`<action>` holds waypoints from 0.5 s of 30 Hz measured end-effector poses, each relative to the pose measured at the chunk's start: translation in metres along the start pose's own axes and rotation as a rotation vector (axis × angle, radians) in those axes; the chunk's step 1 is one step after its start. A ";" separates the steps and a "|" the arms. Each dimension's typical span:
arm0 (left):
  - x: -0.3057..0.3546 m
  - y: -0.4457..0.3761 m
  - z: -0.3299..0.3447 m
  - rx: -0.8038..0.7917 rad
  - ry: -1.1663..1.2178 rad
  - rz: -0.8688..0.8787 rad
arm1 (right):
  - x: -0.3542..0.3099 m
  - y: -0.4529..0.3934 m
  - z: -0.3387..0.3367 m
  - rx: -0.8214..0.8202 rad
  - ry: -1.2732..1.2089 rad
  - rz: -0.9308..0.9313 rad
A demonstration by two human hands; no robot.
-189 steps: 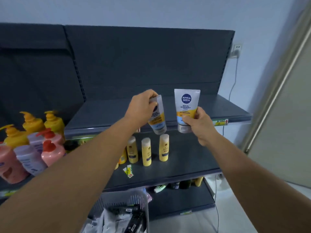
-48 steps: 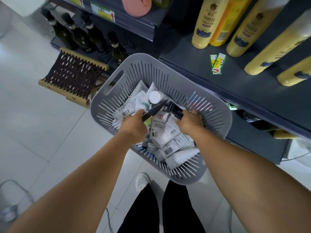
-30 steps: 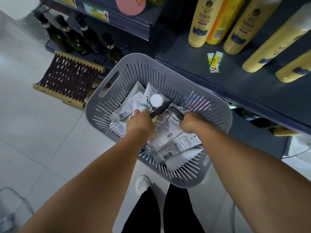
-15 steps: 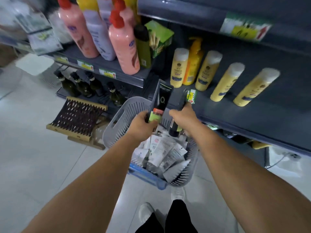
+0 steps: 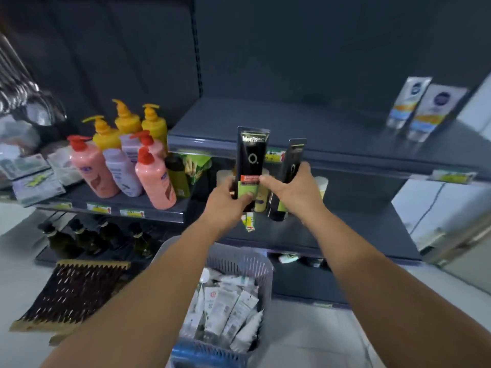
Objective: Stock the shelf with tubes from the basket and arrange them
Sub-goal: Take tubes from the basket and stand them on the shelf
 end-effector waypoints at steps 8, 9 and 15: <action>0.110 -0.017 0.077 -0.128 0.050 0.190 | -0.002 -0.028 -0.136 0.290 0.027 -0.028; 0.119 -0.019 0.090 -0.141 0.047 0.204 | 0.001 -0.032 -0.151 0.316 0.034 -0.025; 0.170 -0.039 0.180 -0.221 0.016 0.277 | 0.032 -0.068 -0.244 0.432 0.052 -0.007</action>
Point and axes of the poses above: each hand's wrist, its own y-axis away from the middle knuckle, its own z-axis out of the palm, x = y × z, the point moved 7 cm from there along -y, towards the middle knuckle, and after that the axes turned 3 degrees about x, right-handed, at the moved point
